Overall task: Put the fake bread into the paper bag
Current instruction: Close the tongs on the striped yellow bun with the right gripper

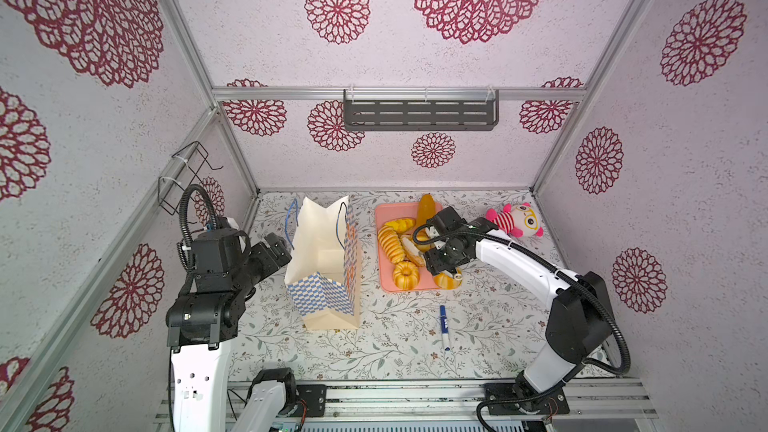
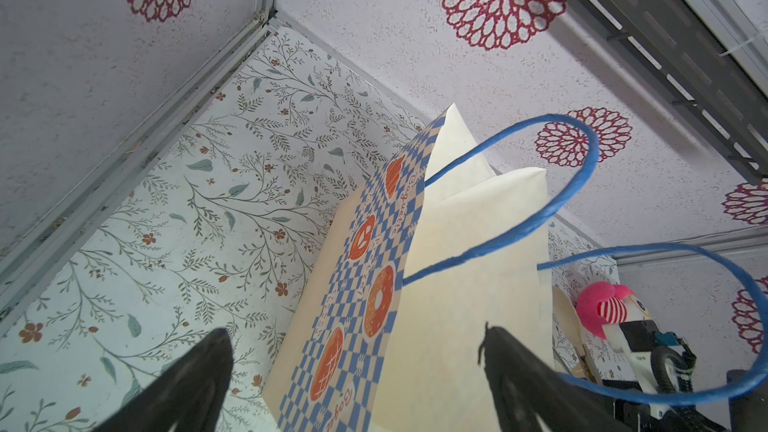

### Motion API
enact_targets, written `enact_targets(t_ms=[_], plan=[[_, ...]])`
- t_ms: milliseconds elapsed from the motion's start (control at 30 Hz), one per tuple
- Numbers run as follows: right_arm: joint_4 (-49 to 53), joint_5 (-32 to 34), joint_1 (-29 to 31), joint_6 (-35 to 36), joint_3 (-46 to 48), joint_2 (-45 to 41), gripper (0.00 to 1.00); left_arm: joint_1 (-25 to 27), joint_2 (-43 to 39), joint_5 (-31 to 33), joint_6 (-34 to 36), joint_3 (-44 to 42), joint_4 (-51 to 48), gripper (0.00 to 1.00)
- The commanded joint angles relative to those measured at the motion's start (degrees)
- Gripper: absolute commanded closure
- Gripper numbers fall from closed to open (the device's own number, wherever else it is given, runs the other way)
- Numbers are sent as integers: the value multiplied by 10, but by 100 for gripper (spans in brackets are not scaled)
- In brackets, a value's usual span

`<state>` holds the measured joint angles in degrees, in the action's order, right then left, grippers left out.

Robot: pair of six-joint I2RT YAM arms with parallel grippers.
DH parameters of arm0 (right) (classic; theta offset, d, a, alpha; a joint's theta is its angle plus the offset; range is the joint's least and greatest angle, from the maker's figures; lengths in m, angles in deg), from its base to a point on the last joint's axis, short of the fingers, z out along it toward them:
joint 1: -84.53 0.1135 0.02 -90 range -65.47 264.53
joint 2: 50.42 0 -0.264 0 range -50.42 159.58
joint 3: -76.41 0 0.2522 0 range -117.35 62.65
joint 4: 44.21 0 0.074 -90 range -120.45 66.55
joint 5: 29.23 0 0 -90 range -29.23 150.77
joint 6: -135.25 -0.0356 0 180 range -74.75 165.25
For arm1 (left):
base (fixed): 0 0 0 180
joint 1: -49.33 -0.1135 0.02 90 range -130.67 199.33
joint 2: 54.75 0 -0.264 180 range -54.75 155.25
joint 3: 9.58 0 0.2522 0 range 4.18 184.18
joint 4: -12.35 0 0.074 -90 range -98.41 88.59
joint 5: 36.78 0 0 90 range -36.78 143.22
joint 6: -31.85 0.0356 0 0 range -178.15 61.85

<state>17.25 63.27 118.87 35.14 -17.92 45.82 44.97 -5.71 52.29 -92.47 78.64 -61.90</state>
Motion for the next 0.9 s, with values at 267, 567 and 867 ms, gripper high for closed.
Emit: enact_targets(t_ms=[267, 567, 867], plan=[[-13, -5, 2, 0, -36, 37, 29, -5, -1, -15, 3, 0, 13, 3], [-10, -11, 2, 2, -48, 52, 38, -5, -3, -16, 3, -4, 14, 3], [-2, -5, 2, 4, -51, 46, 51, -4, -3, -24, 2, -4, 17, 3]])
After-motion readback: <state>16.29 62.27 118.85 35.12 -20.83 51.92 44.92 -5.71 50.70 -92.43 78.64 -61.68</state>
